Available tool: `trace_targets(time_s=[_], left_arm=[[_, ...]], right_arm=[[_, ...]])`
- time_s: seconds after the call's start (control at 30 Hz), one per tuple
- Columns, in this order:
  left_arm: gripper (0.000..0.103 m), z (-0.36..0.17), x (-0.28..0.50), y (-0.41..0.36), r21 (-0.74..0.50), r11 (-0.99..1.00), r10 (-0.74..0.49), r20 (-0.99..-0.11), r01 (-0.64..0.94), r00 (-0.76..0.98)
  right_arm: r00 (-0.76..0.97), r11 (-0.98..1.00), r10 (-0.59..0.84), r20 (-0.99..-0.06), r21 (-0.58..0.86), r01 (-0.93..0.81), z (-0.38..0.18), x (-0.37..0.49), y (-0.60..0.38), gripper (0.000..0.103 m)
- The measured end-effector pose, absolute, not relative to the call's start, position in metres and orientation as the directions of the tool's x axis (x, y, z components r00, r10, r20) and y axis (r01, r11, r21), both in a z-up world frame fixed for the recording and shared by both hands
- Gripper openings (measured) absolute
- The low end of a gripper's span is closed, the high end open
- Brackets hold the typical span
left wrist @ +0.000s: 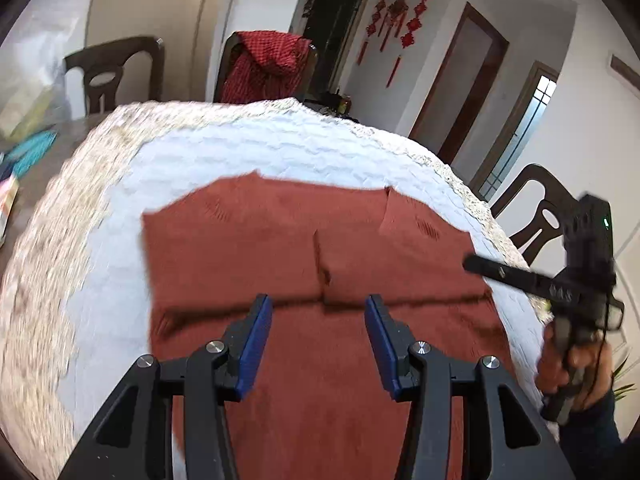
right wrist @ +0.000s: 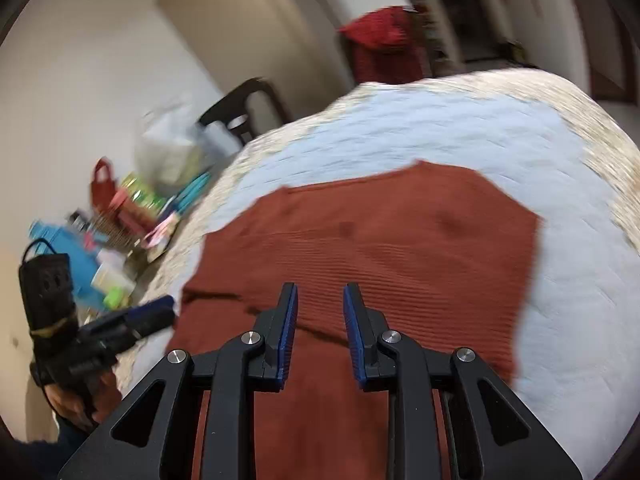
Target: Fold small clothes
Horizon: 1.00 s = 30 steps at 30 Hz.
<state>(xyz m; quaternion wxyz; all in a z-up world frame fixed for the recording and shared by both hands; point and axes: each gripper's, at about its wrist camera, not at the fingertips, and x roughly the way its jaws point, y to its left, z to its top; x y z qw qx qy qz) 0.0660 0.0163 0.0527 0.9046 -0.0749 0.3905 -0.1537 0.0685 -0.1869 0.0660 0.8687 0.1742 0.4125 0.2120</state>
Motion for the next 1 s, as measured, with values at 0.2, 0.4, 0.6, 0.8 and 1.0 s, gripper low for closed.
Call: trace_targets(time_s=[0.2, 0.4, 0.6, 0.8, 1.0], left_arm=[[0.050, 0.025, 0.125, -0.020, -0.232, 0.936, -0.345, -0.751, 0.264, 0.563], [0.011, 0.012, 0.136, -0.039, -0.176, 0.938, -0.320, -0.771, 0.298, 0.551], [0.007, 0.039, 0.133, -0.039, -0.193, 0.922, -0.369, -0.696, 0.334, 0.616], [0.007, 0.022, 0.151, -0.029, -0.210, 0.932, -0.350, -0.731, 0.294, 0.586], [0.010, 0.019, 0.141, -0.025, -0.207, 0.940, -0.330, -0.748, 0.270, 0.576]], right_arm=[[0.610, 0.882, 0.432, -0.665, 0.454, -0.130, 0.060, 0.067, -0.214, 0.024], [0.619, 0.903, 0.382, -0.686, 0.420, -0.093, 0.051, 0.079, -0.226, 0.024], [0.622, 0.914, 0.349, -0.701, 0.401, -0.060, 0.041, 0.097, -0.236, 0.023], [0.637, 0.917, 0.315, -0.703, 0.397, -0.015, 0.036, 0.106, -0.253, 0.022], [0.627, 0.919, 0.316, -0.712, 0.395, -0.016, 0.038, 0.106, -0.256, 0.022]])
